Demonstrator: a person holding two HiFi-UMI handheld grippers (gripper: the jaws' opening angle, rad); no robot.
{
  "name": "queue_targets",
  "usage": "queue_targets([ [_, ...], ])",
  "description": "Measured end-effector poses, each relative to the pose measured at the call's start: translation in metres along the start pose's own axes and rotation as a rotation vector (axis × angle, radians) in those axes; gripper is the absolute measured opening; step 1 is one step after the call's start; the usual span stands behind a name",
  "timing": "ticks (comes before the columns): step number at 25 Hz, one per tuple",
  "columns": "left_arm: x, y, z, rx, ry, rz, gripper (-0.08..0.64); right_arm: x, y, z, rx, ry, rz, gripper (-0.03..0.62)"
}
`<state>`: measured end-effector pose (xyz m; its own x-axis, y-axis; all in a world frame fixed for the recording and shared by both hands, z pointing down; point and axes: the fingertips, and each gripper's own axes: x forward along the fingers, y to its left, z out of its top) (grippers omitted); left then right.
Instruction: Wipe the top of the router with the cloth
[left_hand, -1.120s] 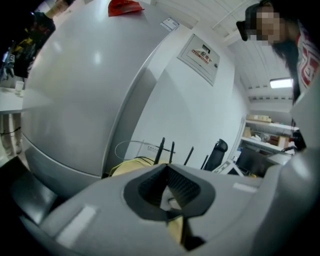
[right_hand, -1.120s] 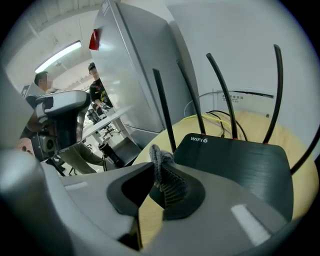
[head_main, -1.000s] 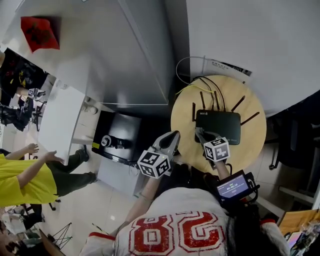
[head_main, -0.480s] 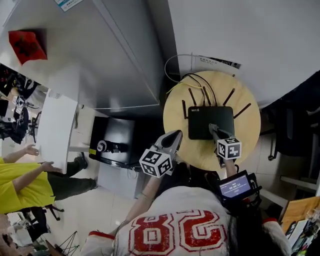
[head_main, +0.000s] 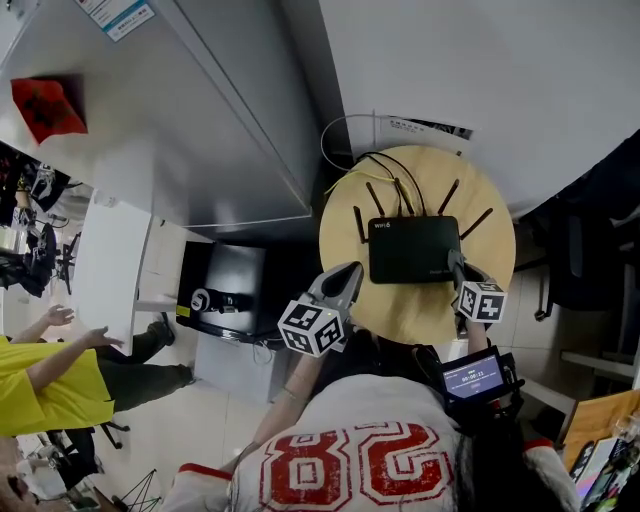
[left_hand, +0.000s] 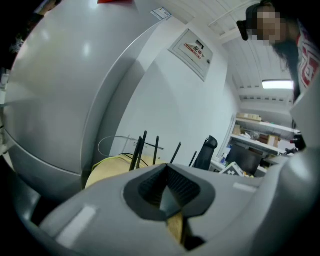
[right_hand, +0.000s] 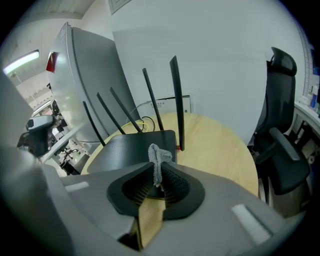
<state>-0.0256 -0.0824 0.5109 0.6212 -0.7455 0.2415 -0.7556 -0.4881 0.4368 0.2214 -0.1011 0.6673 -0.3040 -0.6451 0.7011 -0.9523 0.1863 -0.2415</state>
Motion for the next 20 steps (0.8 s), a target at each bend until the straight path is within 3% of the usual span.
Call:
queue_targets([
  [6,0.000,0.000,0.000,-0.003,0.000,0.005,0.005,0.002,0.020,0.007,-0.030,-0.001,0.041,0.038],
  [15,-0.015,0.012,-0.003,-0.016,-0.008,0.044,0.005,0.024,0.146,-0.001,-0.181,0.051,0.316,0.038],
  [20,-0.026,0.020,-0.002,-0.020,-0.016,0.063,0.005,0.028,0.200,-0.020,-0.275,0.108,0.425,0.038],
])
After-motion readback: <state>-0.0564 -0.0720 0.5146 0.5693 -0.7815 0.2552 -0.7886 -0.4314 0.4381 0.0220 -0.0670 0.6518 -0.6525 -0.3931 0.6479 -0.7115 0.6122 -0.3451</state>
